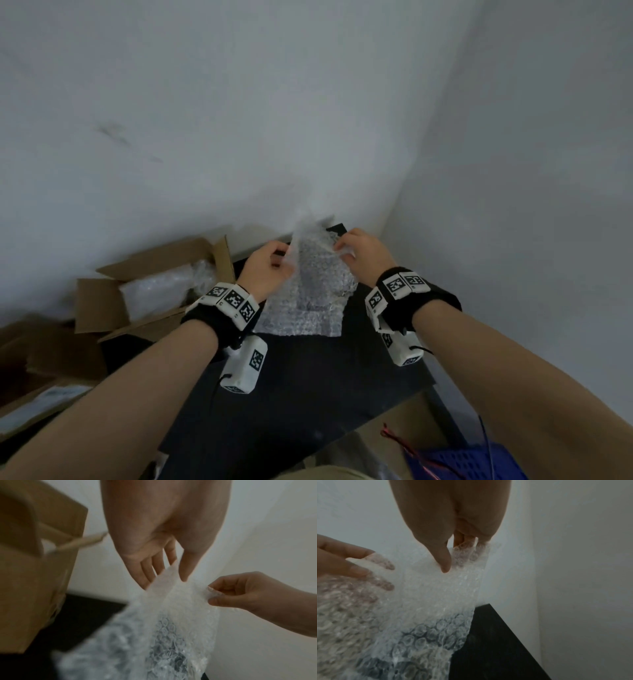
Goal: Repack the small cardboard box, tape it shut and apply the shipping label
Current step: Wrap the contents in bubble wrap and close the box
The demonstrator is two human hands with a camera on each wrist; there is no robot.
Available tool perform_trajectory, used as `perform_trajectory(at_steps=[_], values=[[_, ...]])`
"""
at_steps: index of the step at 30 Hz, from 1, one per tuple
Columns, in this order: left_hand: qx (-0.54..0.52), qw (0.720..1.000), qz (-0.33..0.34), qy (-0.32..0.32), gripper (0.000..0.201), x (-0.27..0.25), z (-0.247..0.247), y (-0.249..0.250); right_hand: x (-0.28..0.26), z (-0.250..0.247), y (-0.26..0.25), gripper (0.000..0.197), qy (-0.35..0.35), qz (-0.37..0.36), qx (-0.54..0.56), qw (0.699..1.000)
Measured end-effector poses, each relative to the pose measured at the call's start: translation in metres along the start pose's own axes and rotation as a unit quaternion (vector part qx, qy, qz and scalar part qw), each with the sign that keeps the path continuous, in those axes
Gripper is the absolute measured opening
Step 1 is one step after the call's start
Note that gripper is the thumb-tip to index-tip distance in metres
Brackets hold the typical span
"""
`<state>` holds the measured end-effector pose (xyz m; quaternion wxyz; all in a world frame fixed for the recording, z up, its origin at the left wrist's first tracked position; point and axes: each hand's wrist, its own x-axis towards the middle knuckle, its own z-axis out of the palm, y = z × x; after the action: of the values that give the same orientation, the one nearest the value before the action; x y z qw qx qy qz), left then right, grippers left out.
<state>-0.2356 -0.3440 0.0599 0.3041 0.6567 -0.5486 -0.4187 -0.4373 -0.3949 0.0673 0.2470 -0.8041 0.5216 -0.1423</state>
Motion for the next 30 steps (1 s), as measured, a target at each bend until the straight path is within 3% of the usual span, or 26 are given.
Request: perform_trajectory(at_steps=[5,12,14,17,20,22,25,30], values=[[0.02,0.998,0.047,0.029,0.027,-0.008,-0.05,0.027,0.018,-0.024,-0.04,0.018,0.03,0.0,-0.003,1.0],[-0.04,0.99,0.076,0.113,0.029,-0.03,-0.121,0.047,0.029,-0.018,-0.088,0.022,0.061,-0.026,0.01,0.998],[-0.061,0.986,0.079,0.133,0.027,-0.038,-0.138,0.043,0.032,-0.01,-0.102,0.033,0.069,-0.03,0.007,0.997],[-0.082,0.982,0.079,0.151,0.024,-0.053,-0.161,0.036,0.034,0.003,-0.121,0.065,0.073,-0.006,0.012,0.997],[-0.106,0.979,0.077,0.158,0.022,-0.064,-0.18,0.025,0.033,0.016,-0.136,0.088,0.074,0.033,0.089,0.993],[-0.149,0.971,0.071,0.172,0.022,-0.071,-0.19,0.02,0.033,0.024,-0.145,0.088,0.066,0.066,0.184,0.978],[-0.198,0.957,0.066,0.202,0.021,-0.08,-0.203,0.015,0.034,0.033,-0.16,0.069,0.03,0.133,0.331,0.934],[-0.196,0.95,0.052,0.235,0.027,-0.094,-0.219,0.002,0.034,0.036,-0.183,0.056,0.028,0.135,0.448,0.883]])
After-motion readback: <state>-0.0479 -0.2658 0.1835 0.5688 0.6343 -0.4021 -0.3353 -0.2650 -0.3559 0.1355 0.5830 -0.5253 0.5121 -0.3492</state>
